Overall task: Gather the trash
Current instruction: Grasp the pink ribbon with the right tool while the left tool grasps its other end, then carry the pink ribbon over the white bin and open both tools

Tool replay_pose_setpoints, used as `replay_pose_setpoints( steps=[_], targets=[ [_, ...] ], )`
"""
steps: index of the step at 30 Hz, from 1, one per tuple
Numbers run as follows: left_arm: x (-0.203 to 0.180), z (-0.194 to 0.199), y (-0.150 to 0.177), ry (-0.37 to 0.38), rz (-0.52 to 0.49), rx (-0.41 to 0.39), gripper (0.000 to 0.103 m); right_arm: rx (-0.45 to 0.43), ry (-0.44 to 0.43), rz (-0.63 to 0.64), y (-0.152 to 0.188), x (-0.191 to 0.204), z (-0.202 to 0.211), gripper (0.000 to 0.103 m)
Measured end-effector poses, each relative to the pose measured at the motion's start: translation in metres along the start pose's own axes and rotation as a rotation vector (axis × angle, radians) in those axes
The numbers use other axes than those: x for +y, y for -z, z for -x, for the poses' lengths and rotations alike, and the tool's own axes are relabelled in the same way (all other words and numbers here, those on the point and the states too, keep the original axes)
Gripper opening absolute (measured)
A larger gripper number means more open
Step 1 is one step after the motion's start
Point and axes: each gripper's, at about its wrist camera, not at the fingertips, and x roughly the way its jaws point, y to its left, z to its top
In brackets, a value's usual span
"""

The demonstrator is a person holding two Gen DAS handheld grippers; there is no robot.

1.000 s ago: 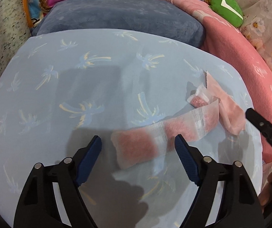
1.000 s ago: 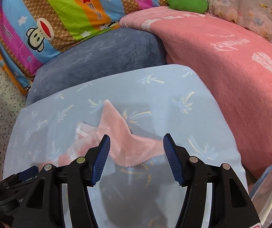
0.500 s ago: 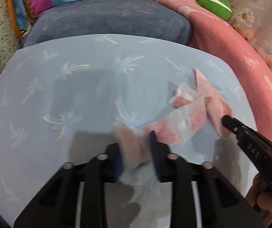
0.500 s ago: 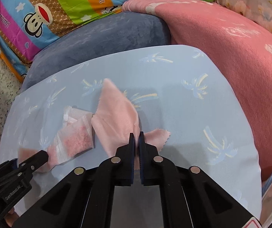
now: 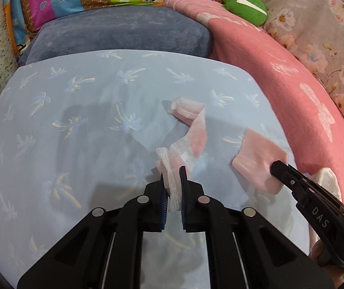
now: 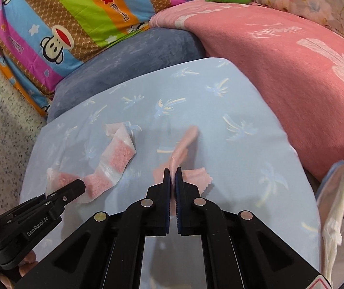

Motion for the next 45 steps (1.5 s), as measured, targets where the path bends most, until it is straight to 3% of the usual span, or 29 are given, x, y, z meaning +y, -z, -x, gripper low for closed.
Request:
replay_pose_setpoints(
  steps=[17,26,36,45],
  targets=[
    [-0.083,0.083,0.029,0.131,-0.123,-0.108,0.009,-0.143,-0.03,-0.06,0.033,-0.043,0.135,0.004],
    [-0.138,0.107,0.037,0.213,-0.2,-0.135,0.008,-0.232,-0.005,-0.127,0.047,-0.095,0.193,0.004],
    [-0.208,0.123,0.05,0.287,-0.333,-0.157,0.008,-0.303,0.051,-0.198,0.061,-0.151,0.236,0.004],
    [-0.257,0.116,0.061,0.353,-0.421,-0.115,0.009,-0.327,0.092,-0.274,0.075,-0.2,0.251,0.004]
  ],
)
